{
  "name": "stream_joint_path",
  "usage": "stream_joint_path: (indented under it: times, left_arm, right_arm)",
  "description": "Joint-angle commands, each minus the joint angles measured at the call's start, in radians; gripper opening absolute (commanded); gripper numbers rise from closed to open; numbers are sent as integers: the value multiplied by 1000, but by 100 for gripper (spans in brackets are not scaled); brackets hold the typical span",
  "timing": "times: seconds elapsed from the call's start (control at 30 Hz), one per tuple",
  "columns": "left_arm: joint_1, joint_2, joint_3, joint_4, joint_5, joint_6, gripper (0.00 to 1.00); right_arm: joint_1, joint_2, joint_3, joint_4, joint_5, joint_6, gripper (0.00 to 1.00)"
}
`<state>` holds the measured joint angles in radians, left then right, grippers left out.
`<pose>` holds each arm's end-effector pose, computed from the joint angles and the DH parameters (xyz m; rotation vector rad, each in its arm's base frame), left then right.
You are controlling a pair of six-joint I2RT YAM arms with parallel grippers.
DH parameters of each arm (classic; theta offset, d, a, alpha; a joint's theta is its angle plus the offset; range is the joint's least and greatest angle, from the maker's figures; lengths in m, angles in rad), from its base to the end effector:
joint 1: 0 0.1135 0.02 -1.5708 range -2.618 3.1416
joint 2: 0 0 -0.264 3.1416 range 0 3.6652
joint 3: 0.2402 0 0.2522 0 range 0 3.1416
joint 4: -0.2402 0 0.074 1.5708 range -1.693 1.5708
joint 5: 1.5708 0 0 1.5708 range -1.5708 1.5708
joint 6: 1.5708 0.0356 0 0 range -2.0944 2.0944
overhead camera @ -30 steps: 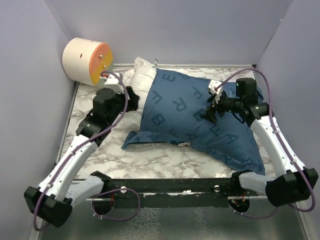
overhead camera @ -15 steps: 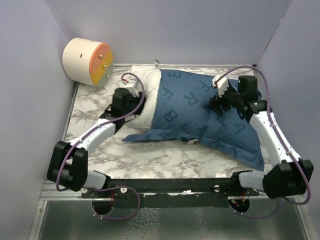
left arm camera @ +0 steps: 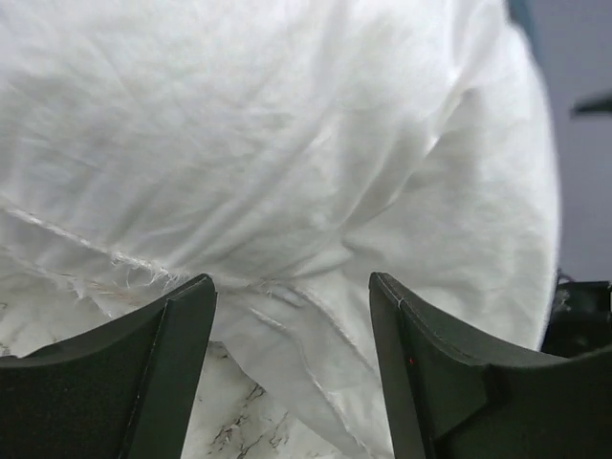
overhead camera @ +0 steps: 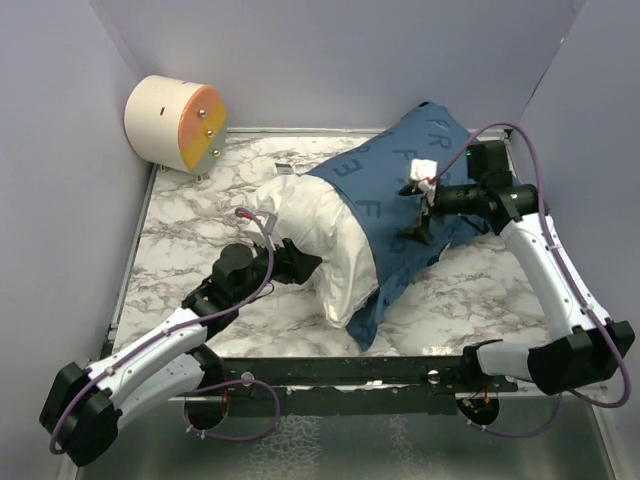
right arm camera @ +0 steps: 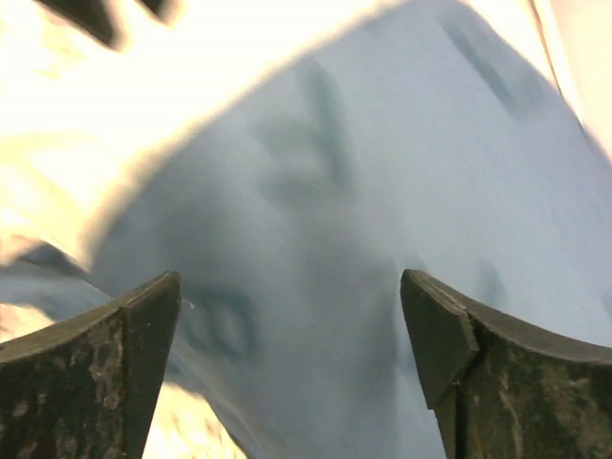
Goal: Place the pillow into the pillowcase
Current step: Stuff the pillow into the pillowcase.
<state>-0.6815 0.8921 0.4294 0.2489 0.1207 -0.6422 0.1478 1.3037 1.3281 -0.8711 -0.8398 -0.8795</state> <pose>0.1581 -0.1338 0.2401 0.1304 1.9061 -1.0364 0.2518 0.0643 0.3609 -1.3555 1.6723 0.5973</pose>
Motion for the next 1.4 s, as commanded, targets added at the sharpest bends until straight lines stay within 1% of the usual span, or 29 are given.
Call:
stream_joint_path:
  times: [0.0,0.03,0.1,0.13,0.17,0.27,0.3,0.4,0.47,0.53,0.57,0.6,0.63,0.7,0.73,0.8,0.83,0.93,1.03,1.13,1.2,1.37]
  left_arm:
    - [8,-154,5,-138,-124,-32,68]
    - [8,-176,10,-188,-142,-43,67]
    - [8,-211,19,-274,-167,-66,63]
    - [8,-222,26,-317,-178,-74,61]
    - [9,-226,32,-351,-190,-82,59]
    - [8,-225,52,-426,-217,-96,51]
    - [8,-219,62,-449,-228,-97,50]
    - [10,-210,86,-509,-260,-88,45]
    - [10,-220,79,-519,-266,-88,42]
    - [10,-231,60,-506,-253,-95,41]
    - [10,-235,51,-492,-242,-97,40]
    - [10,-233,44,-480,-231,-100,40]
    - [10,-229,37,-467,-217,-101,40]
    - [10,-216,32,-437,-191,-104,40]
    - [10,-209,29,-420,-178,-104,40]
    - [10,-198,21,-387,-163,-107,40]
    - [10,-194,17,-376,-161,-107,42]
    - [10,-194,-15,-313,-137,-126,47]
    - [10,-180,-55,-217,-94,-162,52]
    - [10,-128,-70,-105,-51,-196,54]
    - [10,-77,-84,3,-28,-229,58]
    - [10,129,-71,280,2,-304,62]
  right_arm:
    - [331,-92,-1,42,-243,-18,100]
    - [402,-94,-19,92,-225,-42,100]
    - [497,-11,39,42,-215,-176,100]
    - [542,48,90,28,-158,-195,100]
    - [602,94,130,31,-67,-217,100]
    - [788,207,149,61,248,-301,100]
    - [812,240,148,80,328,-306,100]
    - [820,303,81,220,561,-254,100]
    - [811,311,-14,354,723,-231,100]
    - [799,316,-95,462,835,-234,99]
    - [793,322,-128,510,885,-232,96]
    - [785,329,-151,545,927,-226,90]
    - [776,334,-163,568,953,-219,78]
    - [753,332,-179,603,977,-195,40]
    - [745,325,-189,625,988,-185,27]
    - [729,300,-194,637,985,-169,7]
    - [722,279,-185,636,969,-147,2]
    - [673,197,-95,583,824,-48,1]
    - [585,135,65,515,639,47,1]
    - [480,122,216,418,475,107,1]
    - [417,107,235,401,392,117,1]
    - [330,58,132,430,295,132,1]
